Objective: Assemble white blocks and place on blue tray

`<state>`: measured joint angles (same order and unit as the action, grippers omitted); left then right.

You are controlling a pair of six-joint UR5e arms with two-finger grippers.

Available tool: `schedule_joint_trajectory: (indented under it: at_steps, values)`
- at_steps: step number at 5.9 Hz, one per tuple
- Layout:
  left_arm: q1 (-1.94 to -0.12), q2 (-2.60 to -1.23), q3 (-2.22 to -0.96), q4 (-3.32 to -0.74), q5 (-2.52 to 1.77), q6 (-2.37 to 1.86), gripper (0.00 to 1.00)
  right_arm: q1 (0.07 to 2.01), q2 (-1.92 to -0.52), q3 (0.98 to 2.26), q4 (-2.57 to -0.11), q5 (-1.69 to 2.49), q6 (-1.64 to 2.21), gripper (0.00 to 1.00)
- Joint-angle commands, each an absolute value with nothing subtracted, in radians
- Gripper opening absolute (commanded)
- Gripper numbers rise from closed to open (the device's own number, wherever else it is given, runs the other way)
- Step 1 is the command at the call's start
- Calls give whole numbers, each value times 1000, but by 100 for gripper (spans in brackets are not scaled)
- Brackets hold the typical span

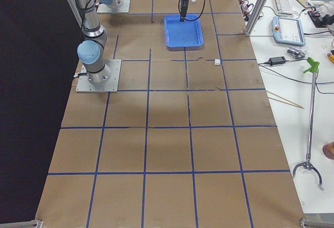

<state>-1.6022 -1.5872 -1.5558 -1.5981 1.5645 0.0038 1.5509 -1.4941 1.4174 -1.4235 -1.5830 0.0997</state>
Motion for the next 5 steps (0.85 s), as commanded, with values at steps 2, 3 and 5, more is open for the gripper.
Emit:
schedule_joint_trajectory:
  at_steps: [2,3,5]
  values:
    - [-1591,-1609,-1557,-1603,1563,41,99,1551,-1494,1417,-1424,-1582,100,100]
    - [-1589,-1623,-1552,-1595,1562,41,99,1551,-1494,1417,-1424,-1580,98,100]
    - [-1571,-1624,-1562,-1600,1574,84,99,1551,-1496,1417,-1420,-1581,84,100]
